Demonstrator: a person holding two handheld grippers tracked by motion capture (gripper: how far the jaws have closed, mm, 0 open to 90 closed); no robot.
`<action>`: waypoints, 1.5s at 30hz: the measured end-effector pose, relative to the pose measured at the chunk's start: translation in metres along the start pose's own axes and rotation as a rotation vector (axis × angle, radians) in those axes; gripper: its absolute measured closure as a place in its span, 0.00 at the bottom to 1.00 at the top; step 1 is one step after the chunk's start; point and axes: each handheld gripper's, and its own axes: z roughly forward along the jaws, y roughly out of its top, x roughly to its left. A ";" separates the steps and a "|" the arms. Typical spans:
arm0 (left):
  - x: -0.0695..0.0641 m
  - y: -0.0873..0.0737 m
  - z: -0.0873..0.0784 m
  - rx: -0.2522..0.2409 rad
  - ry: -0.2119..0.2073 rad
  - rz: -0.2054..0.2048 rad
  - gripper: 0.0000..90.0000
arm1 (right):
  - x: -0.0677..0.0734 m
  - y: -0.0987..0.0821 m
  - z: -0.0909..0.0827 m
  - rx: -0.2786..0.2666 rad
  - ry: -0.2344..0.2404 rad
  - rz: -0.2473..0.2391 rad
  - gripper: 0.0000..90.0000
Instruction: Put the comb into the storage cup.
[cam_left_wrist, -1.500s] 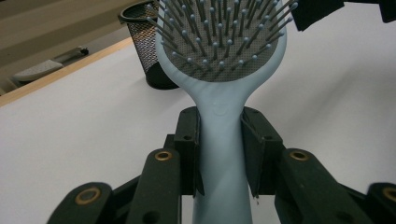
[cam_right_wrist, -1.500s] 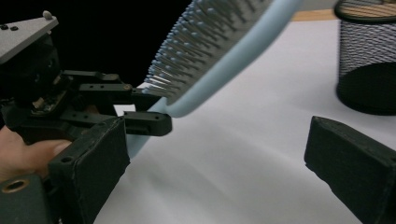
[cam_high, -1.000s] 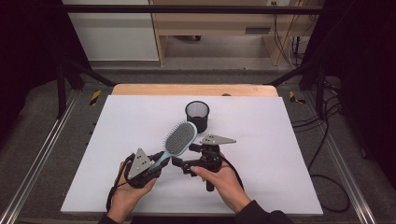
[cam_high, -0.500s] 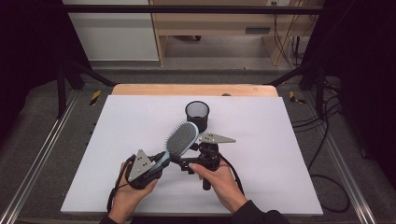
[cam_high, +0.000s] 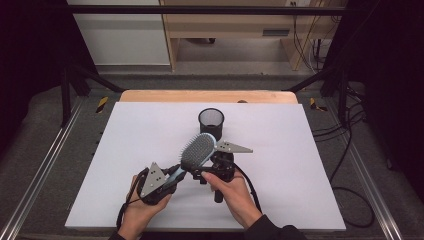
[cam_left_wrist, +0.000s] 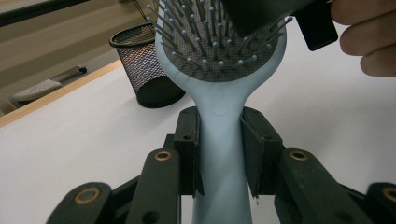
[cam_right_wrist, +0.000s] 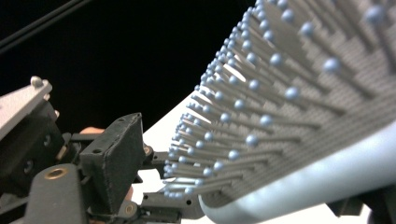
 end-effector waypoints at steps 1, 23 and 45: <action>0.000 0.000 0.000 -0.001 0.000 -0.001 0.77 | 0.000 0.000 0.000 -0.003 -0.001 0.005 0.23; 0.000 -0.002 0.001 0.003 0.003 0.000 0.77 | -0.005 0.003 0.000 -0.001 0.015 0.059 0.31; 0.000 -0.002 0.001 -0.007 0.010 0.001 0.77 | -0.006 0.004 -0.002 -0.025 0.037 0.070 0.44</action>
